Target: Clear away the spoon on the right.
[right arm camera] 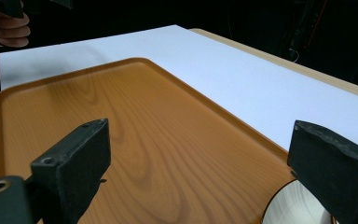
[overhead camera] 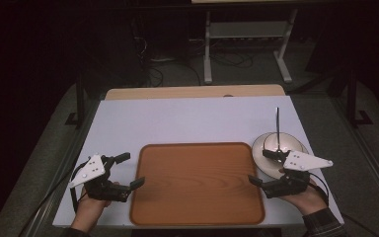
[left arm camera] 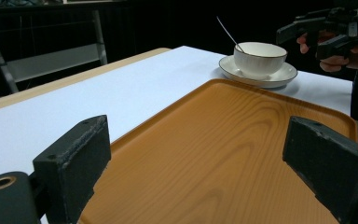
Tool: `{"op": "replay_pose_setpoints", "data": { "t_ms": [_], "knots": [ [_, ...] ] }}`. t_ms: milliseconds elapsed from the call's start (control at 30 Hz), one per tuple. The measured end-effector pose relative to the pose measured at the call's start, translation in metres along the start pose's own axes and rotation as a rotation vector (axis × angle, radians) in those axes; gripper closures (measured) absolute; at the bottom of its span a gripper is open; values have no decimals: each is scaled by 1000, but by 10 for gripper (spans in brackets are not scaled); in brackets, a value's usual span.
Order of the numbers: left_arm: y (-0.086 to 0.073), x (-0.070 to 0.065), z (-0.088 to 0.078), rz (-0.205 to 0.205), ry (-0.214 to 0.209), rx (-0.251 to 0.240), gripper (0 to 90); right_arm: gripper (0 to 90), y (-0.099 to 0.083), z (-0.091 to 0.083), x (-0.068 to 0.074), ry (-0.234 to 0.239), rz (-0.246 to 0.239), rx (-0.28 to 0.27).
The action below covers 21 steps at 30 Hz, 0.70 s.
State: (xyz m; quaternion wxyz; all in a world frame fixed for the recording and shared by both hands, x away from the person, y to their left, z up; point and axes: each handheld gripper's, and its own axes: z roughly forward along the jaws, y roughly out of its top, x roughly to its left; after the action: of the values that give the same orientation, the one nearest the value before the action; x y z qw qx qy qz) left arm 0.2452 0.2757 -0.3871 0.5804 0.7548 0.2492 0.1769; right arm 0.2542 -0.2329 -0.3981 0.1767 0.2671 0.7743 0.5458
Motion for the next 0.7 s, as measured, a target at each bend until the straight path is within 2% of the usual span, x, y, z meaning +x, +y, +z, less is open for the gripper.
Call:
{"op": "replay_pose_setpoints", "data": {
  "t_ms": [267, 700],
  "knots": [
    [0, 0, -1, 5, 0, 4, 72, 59, 3, 0, -1, -5, 1, -2],
    [0, -1, 1, 16, 1, 13, 72, 59, 10, 2, -9, -38, 2, -4]
  ]
}}
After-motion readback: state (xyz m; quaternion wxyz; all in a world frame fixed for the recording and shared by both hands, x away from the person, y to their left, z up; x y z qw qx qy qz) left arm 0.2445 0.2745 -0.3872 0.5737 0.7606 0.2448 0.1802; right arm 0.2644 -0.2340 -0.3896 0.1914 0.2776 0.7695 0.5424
